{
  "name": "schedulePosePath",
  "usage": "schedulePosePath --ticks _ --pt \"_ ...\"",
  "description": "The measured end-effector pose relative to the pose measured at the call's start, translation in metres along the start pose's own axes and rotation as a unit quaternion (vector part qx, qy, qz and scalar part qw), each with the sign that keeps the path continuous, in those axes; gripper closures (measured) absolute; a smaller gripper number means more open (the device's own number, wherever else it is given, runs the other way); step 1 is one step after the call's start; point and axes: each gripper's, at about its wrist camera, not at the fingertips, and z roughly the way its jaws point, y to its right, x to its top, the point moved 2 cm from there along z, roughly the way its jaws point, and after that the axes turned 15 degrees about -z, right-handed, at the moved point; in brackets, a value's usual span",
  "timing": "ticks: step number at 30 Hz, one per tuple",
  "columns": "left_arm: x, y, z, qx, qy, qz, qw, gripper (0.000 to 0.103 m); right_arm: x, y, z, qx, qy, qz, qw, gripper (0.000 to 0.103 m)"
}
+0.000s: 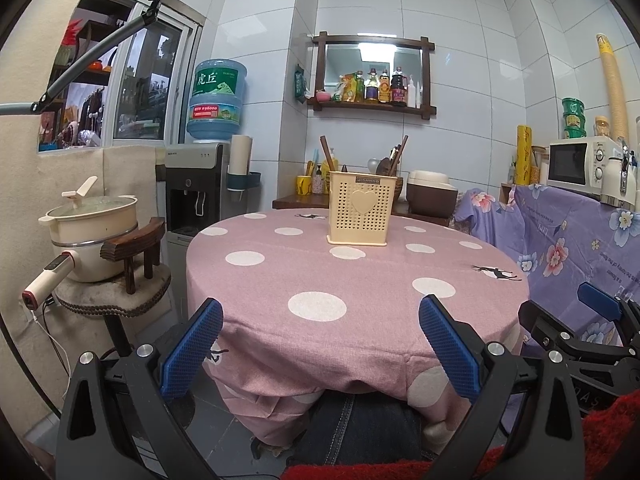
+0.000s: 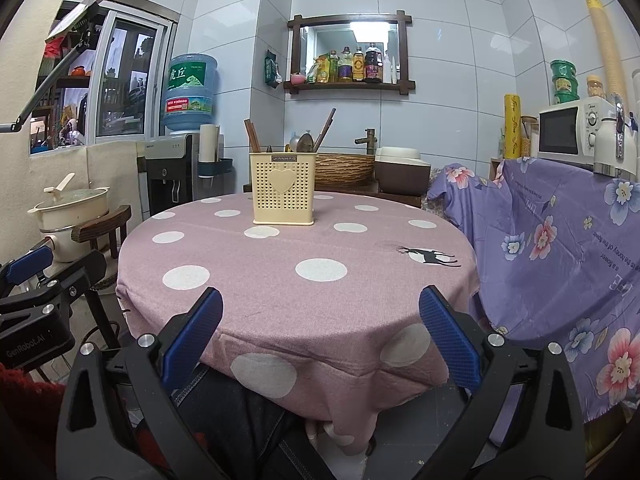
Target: Organize utensils
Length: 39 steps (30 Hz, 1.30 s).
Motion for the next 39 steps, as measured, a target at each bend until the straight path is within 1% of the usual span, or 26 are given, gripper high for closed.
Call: schedulePosePath --ticks 39 --pt "-0.0021 -0.0054 0.0037 0.016 -0.018 -0.007 0.9997 0.005 -0.0021 -0.0012 0.001 0.0 -0.002 0.0 1.0 0.006"
